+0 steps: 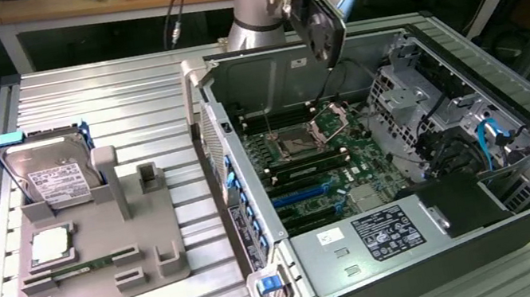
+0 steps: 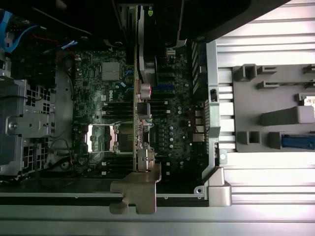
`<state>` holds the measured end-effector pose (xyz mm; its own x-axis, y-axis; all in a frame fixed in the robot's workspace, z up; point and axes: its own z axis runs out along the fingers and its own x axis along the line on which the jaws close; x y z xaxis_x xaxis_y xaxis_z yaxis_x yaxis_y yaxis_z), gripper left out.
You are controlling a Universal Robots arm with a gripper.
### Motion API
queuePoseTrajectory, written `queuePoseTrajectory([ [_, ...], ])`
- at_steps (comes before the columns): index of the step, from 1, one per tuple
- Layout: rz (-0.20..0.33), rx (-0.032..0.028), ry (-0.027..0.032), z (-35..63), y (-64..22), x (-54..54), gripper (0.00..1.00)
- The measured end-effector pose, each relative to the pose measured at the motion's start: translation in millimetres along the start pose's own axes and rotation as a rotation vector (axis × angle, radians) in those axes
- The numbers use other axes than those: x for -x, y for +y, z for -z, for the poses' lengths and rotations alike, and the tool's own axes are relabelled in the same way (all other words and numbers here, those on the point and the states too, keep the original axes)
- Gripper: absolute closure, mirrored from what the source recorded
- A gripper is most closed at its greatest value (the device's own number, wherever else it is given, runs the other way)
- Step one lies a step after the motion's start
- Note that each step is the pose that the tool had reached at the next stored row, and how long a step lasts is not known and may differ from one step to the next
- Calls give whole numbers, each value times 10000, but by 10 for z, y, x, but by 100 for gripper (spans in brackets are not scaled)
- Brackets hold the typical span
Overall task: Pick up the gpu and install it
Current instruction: 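Pick up the gpu and move the gpu toward the slot, then insert the gpu into the slot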
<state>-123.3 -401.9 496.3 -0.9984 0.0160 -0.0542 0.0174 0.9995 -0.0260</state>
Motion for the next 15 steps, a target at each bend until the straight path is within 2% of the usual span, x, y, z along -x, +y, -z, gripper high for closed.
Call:
queuePoseTrajectory([
  [10, 2, 2, -135, -62, 13, 371, 73],
  [15, 2, 3, -149, -66, 13, 378, 73],
])
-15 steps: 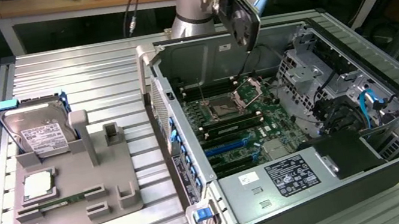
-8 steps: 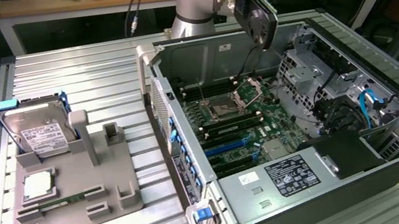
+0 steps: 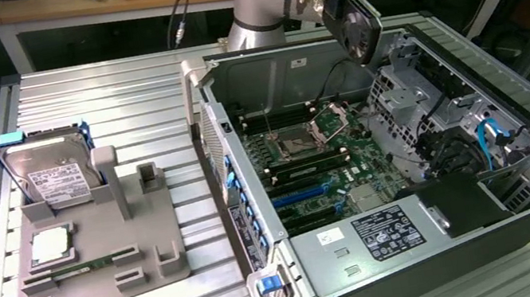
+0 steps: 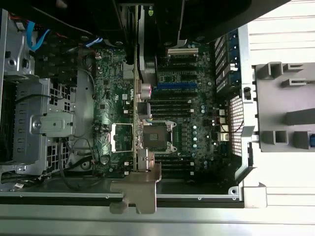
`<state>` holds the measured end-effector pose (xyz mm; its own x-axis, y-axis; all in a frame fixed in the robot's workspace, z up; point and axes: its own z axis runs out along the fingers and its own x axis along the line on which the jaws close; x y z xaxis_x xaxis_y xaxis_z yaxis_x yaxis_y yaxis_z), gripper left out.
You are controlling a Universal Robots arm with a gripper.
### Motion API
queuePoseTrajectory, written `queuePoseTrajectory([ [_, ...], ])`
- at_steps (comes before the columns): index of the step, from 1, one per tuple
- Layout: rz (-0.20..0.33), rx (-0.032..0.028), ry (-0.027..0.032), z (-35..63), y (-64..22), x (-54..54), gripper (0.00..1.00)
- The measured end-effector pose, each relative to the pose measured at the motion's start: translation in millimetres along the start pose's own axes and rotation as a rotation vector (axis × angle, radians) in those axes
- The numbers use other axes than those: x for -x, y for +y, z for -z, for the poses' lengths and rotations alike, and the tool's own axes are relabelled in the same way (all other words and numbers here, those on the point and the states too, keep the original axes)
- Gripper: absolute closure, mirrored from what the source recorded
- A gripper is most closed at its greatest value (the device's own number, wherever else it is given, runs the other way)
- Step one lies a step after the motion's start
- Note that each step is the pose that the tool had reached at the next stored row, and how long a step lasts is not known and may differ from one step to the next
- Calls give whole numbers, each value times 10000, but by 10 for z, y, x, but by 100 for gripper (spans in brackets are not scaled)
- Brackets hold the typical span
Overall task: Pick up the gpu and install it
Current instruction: 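Insert the gpu into the slot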
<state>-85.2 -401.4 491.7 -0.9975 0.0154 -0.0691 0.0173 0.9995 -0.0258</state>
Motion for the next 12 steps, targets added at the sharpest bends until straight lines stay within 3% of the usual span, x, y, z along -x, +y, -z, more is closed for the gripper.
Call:
queuePoseTrajectory([
  [5, 27, 2, -1, -3, 1, 17, 73],
  [12, 1489, 104, -39, -38, 2, 21, 73],
])
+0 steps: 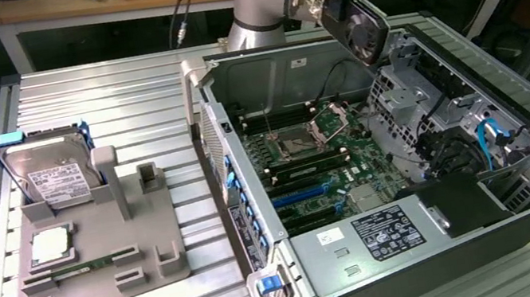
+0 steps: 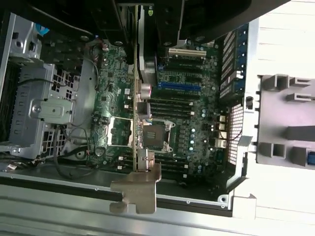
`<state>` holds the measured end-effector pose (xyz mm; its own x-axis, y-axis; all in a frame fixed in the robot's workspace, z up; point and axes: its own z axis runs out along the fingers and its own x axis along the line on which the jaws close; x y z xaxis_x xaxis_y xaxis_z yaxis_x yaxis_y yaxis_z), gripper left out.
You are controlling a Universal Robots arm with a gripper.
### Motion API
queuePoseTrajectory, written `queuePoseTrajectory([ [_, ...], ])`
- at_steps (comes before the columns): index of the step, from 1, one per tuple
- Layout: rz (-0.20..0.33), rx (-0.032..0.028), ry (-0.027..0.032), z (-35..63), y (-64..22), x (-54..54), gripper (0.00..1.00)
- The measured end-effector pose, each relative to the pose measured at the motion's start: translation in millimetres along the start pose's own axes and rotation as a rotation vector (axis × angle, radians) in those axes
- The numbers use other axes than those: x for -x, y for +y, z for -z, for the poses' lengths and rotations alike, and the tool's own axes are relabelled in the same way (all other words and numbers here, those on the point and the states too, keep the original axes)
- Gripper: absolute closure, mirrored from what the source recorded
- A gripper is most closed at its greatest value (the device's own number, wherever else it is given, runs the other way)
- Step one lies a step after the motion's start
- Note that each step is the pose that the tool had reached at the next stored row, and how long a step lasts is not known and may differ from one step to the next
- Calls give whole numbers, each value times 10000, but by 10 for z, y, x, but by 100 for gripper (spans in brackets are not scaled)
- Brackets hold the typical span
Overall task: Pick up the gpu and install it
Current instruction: 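Insert the gpu into the slot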
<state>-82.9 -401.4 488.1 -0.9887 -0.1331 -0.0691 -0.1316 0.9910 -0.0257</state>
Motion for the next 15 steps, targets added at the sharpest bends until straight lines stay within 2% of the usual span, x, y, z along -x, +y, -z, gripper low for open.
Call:
queuePoseTrajectory([
  [10, 1858, 128, -48, -80, 2, -6, 73],
  [15, 3009, 207, -76, -150, 4, -10, 73],
])
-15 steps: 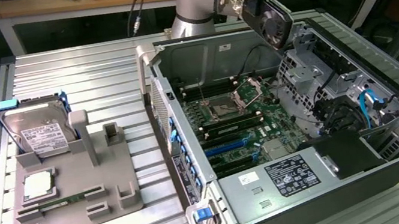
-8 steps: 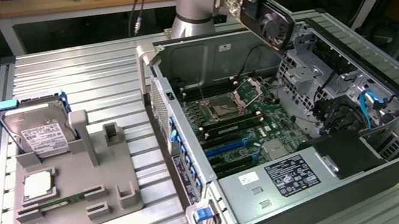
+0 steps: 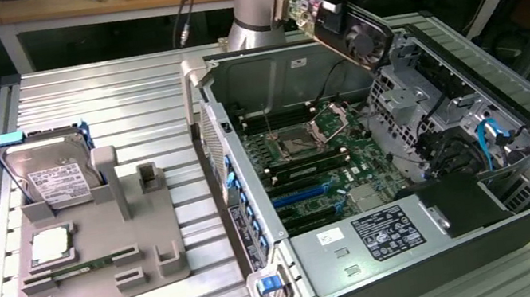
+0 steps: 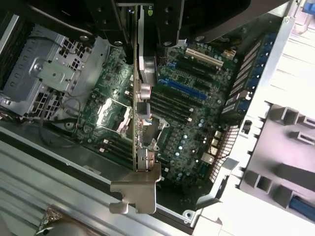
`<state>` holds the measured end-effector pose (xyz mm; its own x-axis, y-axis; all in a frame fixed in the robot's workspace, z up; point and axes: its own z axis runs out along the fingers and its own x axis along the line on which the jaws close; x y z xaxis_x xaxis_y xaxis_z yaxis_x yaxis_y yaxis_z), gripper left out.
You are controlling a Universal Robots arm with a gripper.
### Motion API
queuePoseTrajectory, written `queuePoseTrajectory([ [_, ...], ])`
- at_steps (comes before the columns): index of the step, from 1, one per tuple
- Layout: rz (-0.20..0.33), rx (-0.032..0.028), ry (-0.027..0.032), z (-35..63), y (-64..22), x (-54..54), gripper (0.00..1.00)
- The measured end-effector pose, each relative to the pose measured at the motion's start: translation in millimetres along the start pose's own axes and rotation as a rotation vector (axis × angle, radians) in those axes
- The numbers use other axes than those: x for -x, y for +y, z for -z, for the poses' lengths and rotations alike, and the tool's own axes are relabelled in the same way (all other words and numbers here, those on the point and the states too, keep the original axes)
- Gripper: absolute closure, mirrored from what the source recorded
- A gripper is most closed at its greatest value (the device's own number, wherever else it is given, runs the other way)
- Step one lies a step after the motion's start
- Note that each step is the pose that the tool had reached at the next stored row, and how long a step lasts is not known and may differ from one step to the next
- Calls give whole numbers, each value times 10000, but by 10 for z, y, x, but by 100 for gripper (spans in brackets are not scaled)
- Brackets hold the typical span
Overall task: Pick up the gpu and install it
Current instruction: 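Insert the gpu into the slot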
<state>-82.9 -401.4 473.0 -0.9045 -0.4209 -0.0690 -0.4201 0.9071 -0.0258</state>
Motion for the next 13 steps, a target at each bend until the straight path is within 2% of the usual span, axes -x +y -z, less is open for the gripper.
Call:
queuePoseTrajectory([
  [6, 1224, 75, -26, -94, 2, -7, 73],
  [10, 1902, 93, -25, -142, 3, -9, 73],
  [13, 2375, 104, -4, -171, 4, -11, 73],
])
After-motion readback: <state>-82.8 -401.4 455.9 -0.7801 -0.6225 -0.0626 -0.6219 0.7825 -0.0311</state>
